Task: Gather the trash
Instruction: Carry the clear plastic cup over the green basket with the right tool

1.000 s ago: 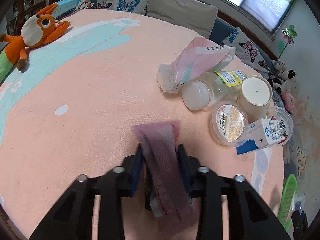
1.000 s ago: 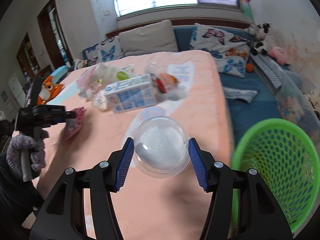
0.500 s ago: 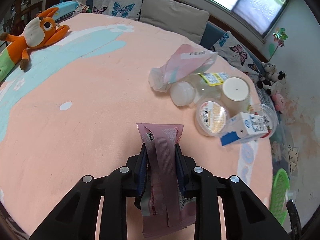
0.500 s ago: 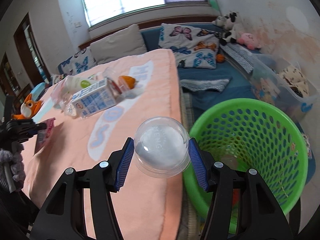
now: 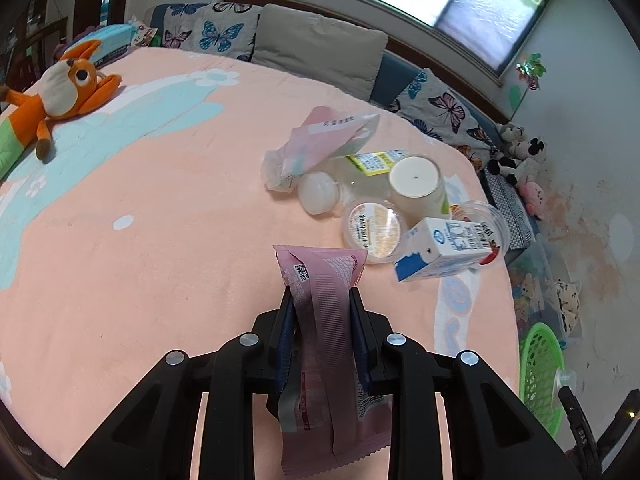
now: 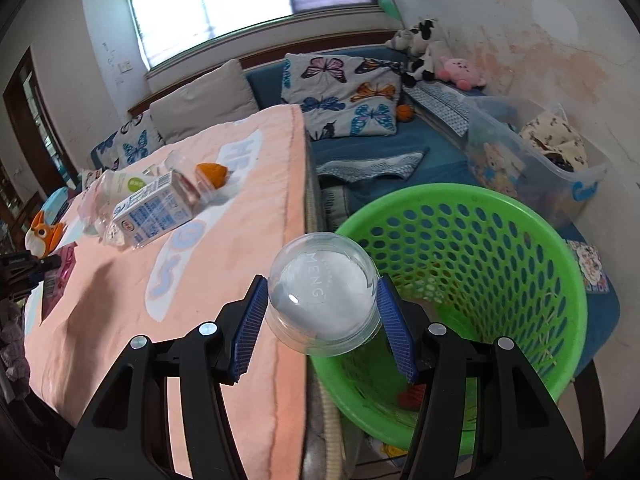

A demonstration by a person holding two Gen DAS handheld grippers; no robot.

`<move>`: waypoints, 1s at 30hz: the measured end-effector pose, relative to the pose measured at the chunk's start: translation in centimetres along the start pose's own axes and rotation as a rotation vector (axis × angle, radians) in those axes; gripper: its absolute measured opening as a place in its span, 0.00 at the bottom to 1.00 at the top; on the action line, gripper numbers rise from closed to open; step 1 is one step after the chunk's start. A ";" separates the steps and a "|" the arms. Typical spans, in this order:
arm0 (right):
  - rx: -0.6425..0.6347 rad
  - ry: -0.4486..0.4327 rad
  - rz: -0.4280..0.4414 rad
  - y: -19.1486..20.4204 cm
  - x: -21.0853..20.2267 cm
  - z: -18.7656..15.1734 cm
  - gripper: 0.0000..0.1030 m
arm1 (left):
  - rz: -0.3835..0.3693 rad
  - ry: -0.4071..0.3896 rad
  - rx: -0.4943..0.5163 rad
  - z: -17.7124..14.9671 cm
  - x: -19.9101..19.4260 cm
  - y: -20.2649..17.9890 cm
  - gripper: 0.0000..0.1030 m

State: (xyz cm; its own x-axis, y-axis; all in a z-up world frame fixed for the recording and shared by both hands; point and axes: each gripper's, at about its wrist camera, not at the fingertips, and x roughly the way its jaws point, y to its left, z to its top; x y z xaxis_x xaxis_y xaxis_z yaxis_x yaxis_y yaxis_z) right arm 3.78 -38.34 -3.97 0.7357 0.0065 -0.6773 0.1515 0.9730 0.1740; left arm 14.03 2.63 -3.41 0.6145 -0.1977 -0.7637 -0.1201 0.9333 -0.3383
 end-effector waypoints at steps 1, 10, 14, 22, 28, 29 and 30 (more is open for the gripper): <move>0.003 -0.001 -0.004 -0.2 -0.1 0.0 0.55 | -0.004 -0.002 0.002 0.0 -0.1 -0.1 0.24; 0.026 -0.005 -0.020 -1.6 -0.6 -0.4 0.55 | -0.020 -0.009 0.023 -0.1 -1.0 -1.1 0.24; 0.031 -0.007 -0.026 -1.9 -0.6 -0.5 0.55 | -0.030 -0.012 0.033 -0.1 -1.2 -1.6 0.24; 0.054 -0.009 -0.044 -3.0 -0.7 -0.8 0.55 | -0.044 -0.019 0.059 -0.1 -1.8 -2.7 0.24; 0.072 -0.004 -0.062 -3.9 -0.8 -1.2 0.55 | -0.055 -0.020 0.081 -0.4 -2.0 -3.8 0.24; 0.077 -0.004 -0.066 -4.1 -0.9 -1.3 0.55 | -0.058 -0.020 0.084 -0.4 -2.0 -4.0 0.24; 0.081 -0.003 -0.068 -4.2 -0.9 -1.3 0.55 | -0.059 -0.021 0.089 -0.4 -2.1 -4.2 0.24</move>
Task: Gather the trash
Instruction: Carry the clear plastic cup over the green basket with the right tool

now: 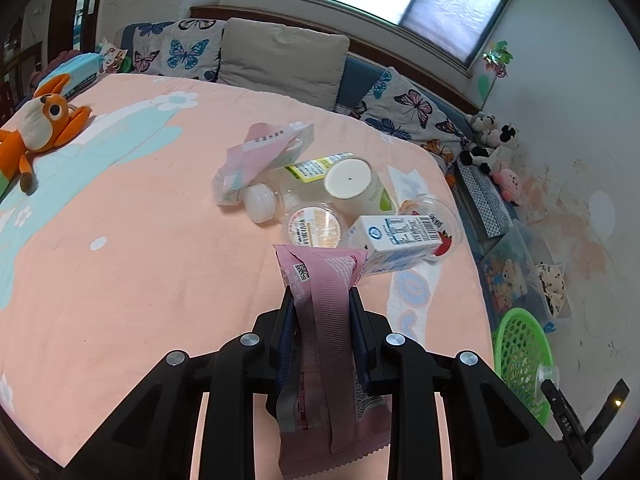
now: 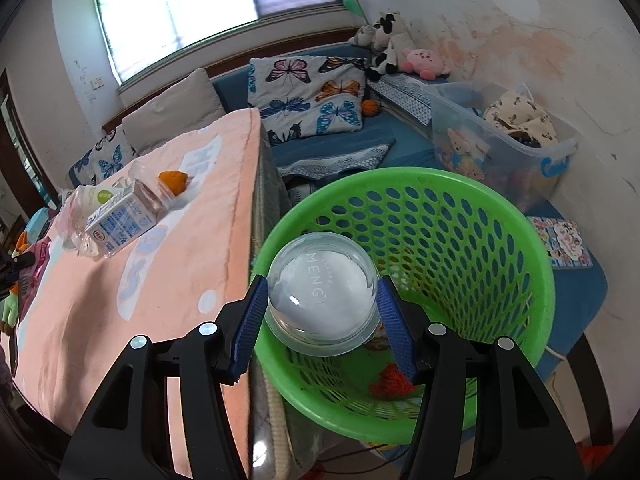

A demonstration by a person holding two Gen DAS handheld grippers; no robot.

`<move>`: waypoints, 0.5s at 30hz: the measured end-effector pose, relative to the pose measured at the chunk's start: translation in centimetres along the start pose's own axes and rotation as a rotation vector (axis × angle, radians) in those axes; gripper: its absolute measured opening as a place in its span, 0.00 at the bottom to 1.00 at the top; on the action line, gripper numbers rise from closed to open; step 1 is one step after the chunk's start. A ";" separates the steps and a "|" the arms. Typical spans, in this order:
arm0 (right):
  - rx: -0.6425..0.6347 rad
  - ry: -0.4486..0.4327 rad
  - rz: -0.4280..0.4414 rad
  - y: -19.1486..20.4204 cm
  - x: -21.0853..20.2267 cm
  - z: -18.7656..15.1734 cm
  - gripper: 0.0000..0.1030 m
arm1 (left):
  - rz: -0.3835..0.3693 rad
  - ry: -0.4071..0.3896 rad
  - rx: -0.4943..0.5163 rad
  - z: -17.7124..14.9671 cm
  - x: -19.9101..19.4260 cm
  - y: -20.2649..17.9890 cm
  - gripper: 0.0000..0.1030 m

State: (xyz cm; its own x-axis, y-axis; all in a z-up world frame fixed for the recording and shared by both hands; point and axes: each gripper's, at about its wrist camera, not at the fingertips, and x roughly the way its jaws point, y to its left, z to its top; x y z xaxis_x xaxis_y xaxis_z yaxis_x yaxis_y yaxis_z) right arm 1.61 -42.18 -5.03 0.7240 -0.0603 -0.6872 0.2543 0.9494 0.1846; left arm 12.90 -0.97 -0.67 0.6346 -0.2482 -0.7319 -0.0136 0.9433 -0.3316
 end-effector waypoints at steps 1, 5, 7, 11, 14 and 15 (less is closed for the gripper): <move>0.004 0.001 -0.003 -0.2 0.0 0.0 0.55 | 0.000 -0.001 0.002 0.0 0.0 -0.1 0.24; 0.012 0.001 -0.016 -0.8 -0.1 -0.2 0.55 | -0.008 -0.002 0.014 0.0 -0.1 -0.6 0.24; 0.019 0.003 -0.023 -1.1 0.0 -0.2 0.55 | -0.012 -0.001 0.020 -0.1 -0.1 -0.9 0.24; 0.029 0.008 -0.039 -1.7 0.0 -0.4 0.55 | -0.016 0.004 0.029 -0.2 0.1 -1.5 0.24; 0.036 0.006 -0.051 -2.2 -0.2 -0.5 0.55 | -0.023 0.006 0.038 -0.3 0.1 -2.1 0.24; 0.039 0.007 -0.055 -2.4 -0.3 -0.6 0.55 | -0.027 0.006 0.043 -0.3 0.1 -2.3 0.24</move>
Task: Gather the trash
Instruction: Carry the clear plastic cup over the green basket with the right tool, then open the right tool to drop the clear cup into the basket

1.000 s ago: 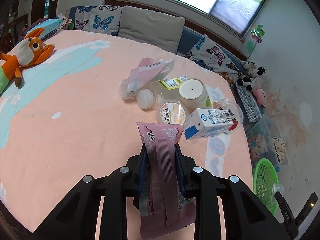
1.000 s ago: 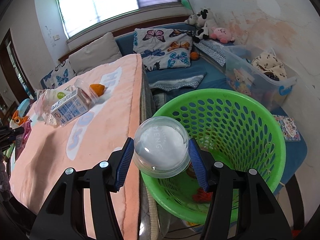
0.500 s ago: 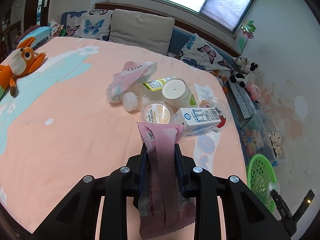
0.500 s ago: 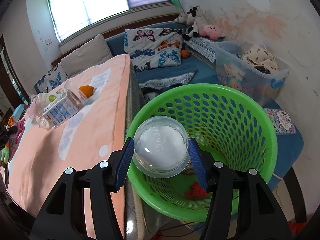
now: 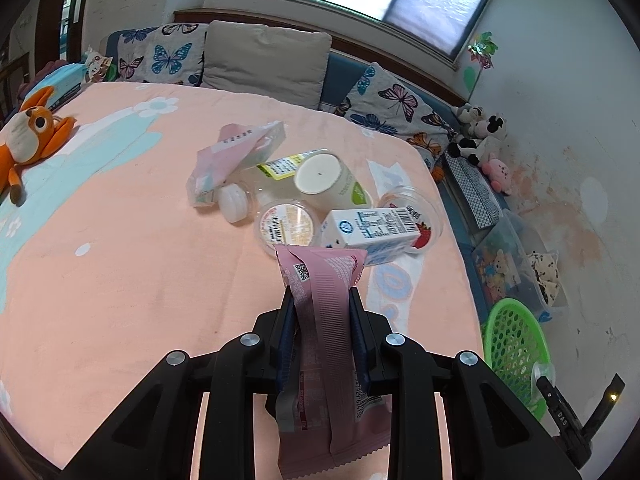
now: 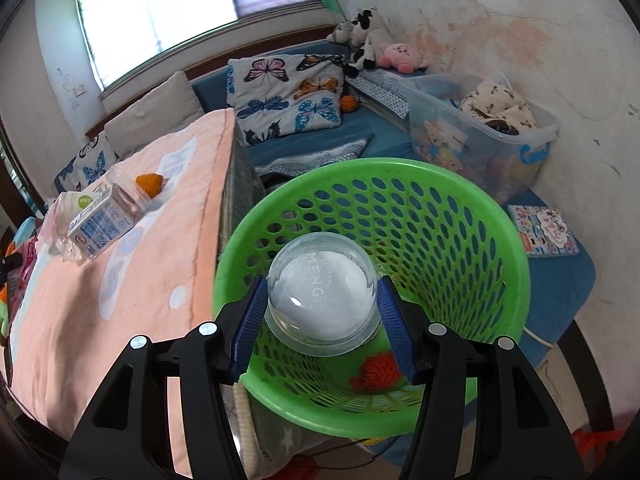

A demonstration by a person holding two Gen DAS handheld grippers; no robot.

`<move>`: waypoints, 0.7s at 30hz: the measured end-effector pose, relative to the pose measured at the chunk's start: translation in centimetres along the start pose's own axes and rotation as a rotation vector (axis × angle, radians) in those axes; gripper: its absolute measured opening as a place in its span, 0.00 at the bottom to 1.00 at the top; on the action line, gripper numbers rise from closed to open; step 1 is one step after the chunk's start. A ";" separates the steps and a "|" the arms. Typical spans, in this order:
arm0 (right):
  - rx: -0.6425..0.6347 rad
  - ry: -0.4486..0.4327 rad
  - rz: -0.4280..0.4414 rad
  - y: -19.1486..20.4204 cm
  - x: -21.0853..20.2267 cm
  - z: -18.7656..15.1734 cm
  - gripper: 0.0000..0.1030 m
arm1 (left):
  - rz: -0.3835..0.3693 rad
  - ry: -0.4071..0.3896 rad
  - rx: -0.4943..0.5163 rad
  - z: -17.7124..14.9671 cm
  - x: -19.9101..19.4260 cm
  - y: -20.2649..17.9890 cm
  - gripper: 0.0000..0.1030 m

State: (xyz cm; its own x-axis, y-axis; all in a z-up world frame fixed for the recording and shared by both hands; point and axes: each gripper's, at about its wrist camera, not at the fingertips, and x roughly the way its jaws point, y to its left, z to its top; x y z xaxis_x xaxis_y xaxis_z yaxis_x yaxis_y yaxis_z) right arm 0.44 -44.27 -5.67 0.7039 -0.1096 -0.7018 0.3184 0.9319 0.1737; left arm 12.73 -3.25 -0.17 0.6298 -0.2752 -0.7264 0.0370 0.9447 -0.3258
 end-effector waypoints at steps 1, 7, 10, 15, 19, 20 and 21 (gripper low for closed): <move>0.003 0.000 -0.003 -0.2 0.0 0.0 0.55 | -0.002 -0.001 0.003 0.0 0.0 -0.2 0.24; 0.031 0.003 -0.019 -1.4 -0.1 -0.1 0.55 | -0.008 -0.003 0.017 0.1 -0.2 -0.9 0.24; 0.035 0.005 -0.024 -1.6 0.0 -0.1 0.56 | -0.009 -0.006 0.018 0.1 -0.3 -1.0 0.24; 0.045 0.006 -0.035 -2.1 -0.1 -0.3 0.56 | -0.015 -0.005 0.025 0.1 -0.3 -1.4 0.24; 0.060 0.009 -0.043 -2.5 -0.1 -0.5 0.56 | -0.020 -0.001 0.033 0.0 -0.2 -1.8 0.24; 0.062 0.009 -0.045 -2.6 -0.1 -0.5 0.56 | -0.021 -0.001 0.034 0.0 -0.1 -1.9 0.24; 0.064 0.009 -0.046 -2.7 -0.2 -0.5 0.56 | -0.023 -0.001 0.036 0.0 -0.1 -1.9 0.24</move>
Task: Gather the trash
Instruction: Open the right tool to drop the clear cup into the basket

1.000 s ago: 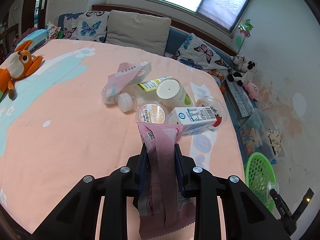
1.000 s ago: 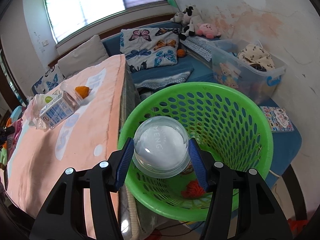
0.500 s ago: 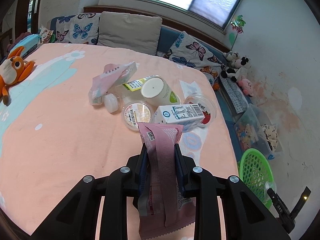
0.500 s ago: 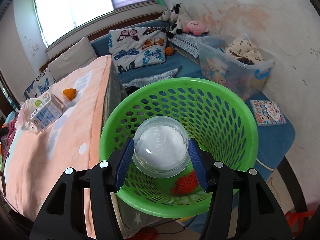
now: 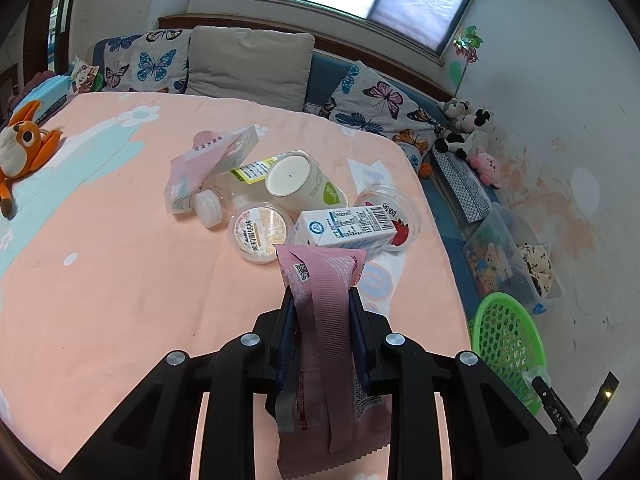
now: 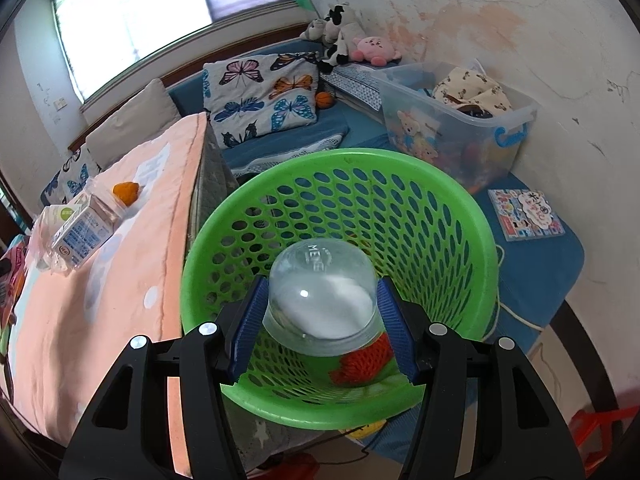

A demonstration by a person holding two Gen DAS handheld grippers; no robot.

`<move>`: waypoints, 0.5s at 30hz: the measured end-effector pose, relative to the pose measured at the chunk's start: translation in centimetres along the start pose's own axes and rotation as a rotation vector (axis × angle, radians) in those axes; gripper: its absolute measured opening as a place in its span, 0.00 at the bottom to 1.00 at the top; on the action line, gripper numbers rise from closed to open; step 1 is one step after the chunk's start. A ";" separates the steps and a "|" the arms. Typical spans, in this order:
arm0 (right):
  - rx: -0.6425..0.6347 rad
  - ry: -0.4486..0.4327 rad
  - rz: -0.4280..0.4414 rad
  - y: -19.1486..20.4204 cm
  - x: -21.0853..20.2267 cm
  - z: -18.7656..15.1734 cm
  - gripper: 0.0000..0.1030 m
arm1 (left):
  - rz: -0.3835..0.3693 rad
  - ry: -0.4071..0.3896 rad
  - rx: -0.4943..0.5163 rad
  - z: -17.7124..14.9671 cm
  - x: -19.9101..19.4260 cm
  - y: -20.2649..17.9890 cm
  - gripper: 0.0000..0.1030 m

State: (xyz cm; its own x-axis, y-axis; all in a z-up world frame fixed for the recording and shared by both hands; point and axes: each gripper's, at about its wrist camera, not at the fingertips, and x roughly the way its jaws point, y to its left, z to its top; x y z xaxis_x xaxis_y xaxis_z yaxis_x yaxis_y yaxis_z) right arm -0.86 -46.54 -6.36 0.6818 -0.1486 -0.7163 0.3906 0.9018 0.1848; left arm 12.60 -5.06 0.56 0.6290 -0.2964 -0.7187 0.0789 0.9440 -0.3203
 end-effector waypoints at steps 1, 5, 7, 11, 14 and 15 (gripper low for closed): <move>0.002 -0.001 0.000 -0.1 0.0 0.0 0.56 | -0.001 0.000 0.001 0.0 0.0 0.0 0.24; 0.008 -0.004 -0.001 -0.3 -0.2 0.0 0.56 | -0.001 0.000 0.003 0.0 0.0 -0.2 0.24; 0.011 -0.006 -0.002 -0.3 -0.2 0.0 0.57 | -0.003 -0.001 0.003 0.0 -0.1 -0.2 0.24; 0.013 -0.009 0.000 -0.4 -0.4 0.0 0.58 | -0.004 -0.004 0.003 0.0 -0.2 -0.3 0.24; 0.015 -0.011 0.000 -0.5 -0.5 0.0 0.59 | -0.005 -0.004 0.005 0.0 -0.2 -0.3 0.24; 0.015 -0.011 -0.001 -0.5 -0.5 0.0 0.60 | -0.006 -0.003 0.005 0.0 -0.3 -0.3 0.24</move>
State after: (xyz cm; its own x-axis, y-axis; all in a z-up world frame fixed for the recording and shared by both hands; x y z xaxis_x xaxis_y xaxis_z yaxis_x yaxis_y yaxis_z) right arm -1.37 -46.94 -6.09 0.6882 -0.1536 -0.7091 0.4001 0.8956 0.1943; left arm 12.38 -5.31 0.82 0.6311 -0.3016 -0.7147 0.0865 0.9429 -0.3215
